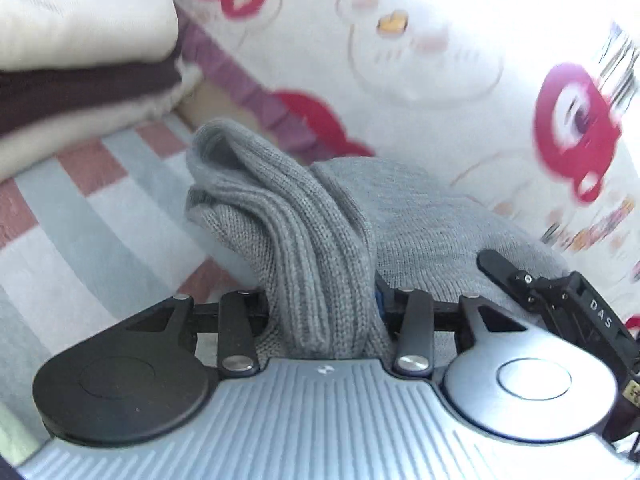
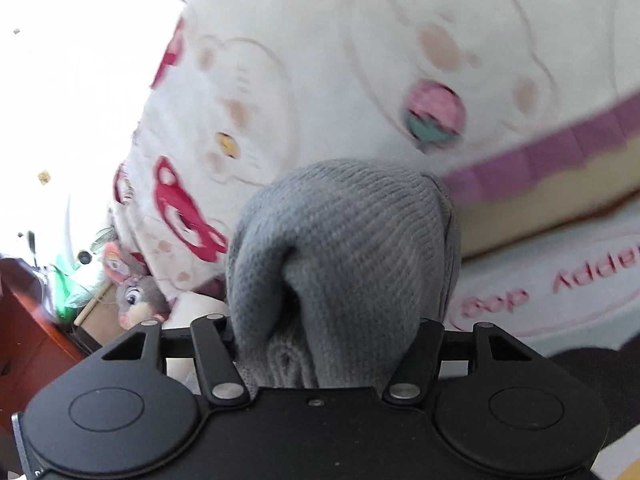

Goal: Fold clothes
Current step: 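Lift the sweater bundle with both grippers, then carry the sweater bundle with both grippers toward the clothes stack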

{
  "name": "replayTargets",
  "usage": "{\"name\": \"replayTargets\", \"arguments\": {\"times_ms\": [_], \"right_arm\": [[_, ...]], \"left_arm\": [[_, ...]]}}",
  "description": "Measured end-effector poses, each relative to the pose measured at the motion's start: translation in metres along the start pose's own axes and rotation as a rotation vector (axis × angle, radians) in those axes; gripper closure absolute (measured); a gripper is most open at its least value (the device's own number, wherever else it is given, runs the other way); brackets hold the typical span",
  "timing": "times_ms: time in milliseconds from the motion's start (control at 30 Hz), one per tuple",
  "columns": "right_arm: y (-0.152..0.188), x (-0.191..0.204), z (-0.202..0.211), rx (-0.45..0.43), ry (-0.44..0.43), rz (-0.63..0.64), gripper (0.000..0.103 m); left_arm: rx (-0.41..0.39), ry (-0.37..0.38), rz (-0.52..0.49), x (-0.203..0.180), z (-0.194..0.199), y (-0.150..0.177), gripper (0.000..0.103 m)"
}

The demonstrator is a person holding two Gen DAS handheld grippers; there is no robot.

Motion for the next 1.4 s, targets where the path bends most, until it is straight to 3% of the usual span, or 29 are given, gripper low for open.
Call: {"name": "replayTargets", "arguments": {"times_ms": [33, 200, 400, 500, 700, 800, 833, 933, 1033, 1100, 1267, 1400], "right_arm": [[-0.002, 0.015, 0.002, -0.005, -0.012, 0.014, 0.038], [-0.006, 0.105, 0.0, 0.035, -0.092, 0.157, 0.038], [-0.004, 0.2, -0.017, 0.089, -0.245, 0.191, 0.038], [-0.002, 0.24, -0.044, 0.12, -0.327, 0.201, 0.038], [0.015, 0.302, -0.136, 0.204, -0.484, 0.265, 0.038], [0.023, 0.297, -0.211, 0.235, -0.604, 0.244, 0.036], [0.028, 0.287, -0.236, 0.245, -0.617, 0.233, 0.035], [0.05, 0.244, -0.304, 0.313, -0.491, 0.221, 0.035], [0.074, 0.195, -0.358, 0.39, -0.308, 0.225, 0.035], [0.086, 0.165, -0.373, 0.404, -0.266, 0.18, 0.035], [0.075, 0.162, -0.36, 0.4, -0.362, 0.077, 0.035], [0.062, 0.188, -0.347, 0.386, -0.539, 0.172, 0.036]], "left_arm": [[-0.017, 0.007, 0.005, 0.0, 0.012, -0.006, 0.063], [-0.094, -0.031, -0.037, -0.007, 0.074, -0.041, 0.063], [-0.171, -0.136, -0.17, -0.007, 0.145, -0.114, 0.063], [-0.206, -0.183, -0.22, 0.01, 0.171, -0.153, 0.063], [-0.283, -0.31, -0.198, 0.072, 0.204, -0.202, 0.062], [-0.355, -0.353, -0.087, 0.122, 0.206, -0.205, 0.059], [-0.337, -0.356, -0.045, 0.144, 0.197, -0.202, 0.059], [-0.164, -0.389, 0.021, 0.192, 0.145, -0.194, 0.059], [0.0, -0.489, -0.034, 0.214, 0.09, -0.177, 0.06], [0.017, -0.508, -0.05, 0.217, 0.075, -0.174, 0.059], [-0.048, -0.577, -0.233, 0.183, 0.088, -0.19, 0.063], [-0.096, -0.538, -0.125, 0.181, 0.102, -0.181, 0.063]]}}
Point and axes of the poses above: each gripper's, at about its wrist camera, not at the fingertips, and z roughly against the way its jaws point, x to its left, y to its underside, the point moved 1 cm from there along -z, roughly the way its jaws point, and after that the axes turned 9 degrees about -z, right-handed, at the moved point
